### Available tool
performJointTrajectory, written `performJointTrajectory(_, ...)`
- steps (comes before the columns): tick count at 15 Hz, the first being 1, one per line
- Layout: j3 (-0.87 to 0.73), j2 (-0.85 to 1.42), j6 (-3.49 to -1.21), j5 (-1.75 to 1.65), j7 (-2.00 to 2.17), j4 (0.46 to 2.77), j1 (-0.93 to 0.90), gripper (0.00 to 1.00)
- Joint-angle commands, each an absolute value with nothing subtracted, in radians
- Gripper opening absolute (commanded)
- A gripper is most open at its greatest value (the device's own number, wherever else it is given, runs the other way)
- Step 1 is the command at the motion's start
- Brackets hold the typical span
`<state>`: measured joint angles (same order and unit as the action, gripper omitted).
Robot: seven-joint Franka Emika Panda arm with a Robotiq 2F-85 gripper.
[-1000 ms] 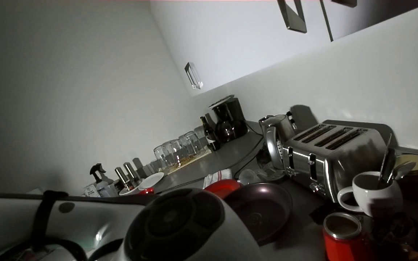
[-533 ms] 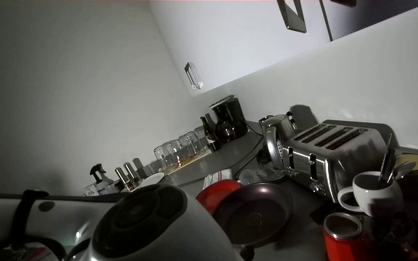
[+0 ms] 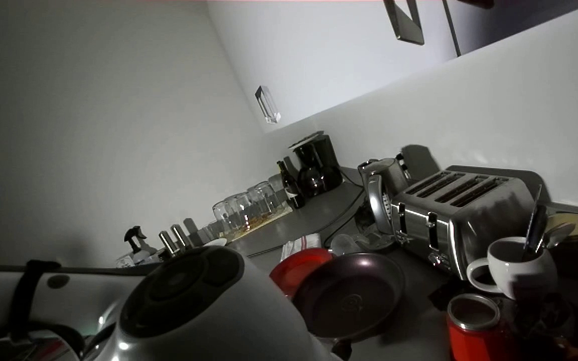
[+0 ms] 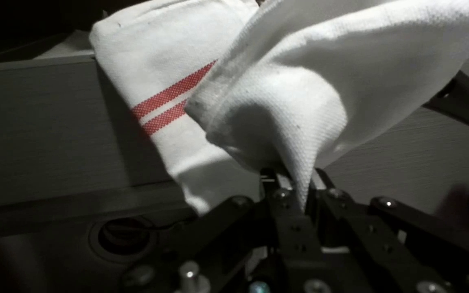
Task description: Use the white towel to wipe the right side of the countertop
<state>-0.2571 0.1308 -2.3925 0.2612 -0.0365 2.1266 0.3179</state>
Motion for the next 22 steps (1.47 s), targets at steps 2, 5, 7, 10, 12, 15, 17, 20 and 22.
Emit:
performJointTrajectory(2, -0.249, 0.11, -2.434, 0.231, -0.053, 2.135, 0.296, 0.05)
performJointTrajectory(5, -0.235, 0.119, -2.469, 0.207, -0.046, 2.115, 0.277, 0.05)
performJointTrajectory(7, -0.225, 0.123, -2.488, 0.194, -0.042, 2.101, 0.264, 0.05)
performJointTrajectory(10, -0.211, 0.129, -2.519, 0.18, -0.04, 2.083, 0.247, 0.05)
performJointTrajectory(12, -0.204, 0.137, -2.537, 0.177, -0.039, 2.068, 0.24, 0.05)
performJointTrajectory(15, -0.195, 0.155, -2.544, 0.18, -0.042, 2.039, 0.235, 0.05)
performJointTrajectory(17, -0.189, 0.172, -2.538, 0.19, -0.045, 2.016, 0.235, 0.05)
performJointTrajectory(20, -0.18, 0.205, -2.528, 0.191, -0.043, 1.98, 0.235, 0.05)
performJointTrajectory(22, -0.176, 0.23, -2.517, 0.188, -0.038, 1.952, 0.236, 0.05)
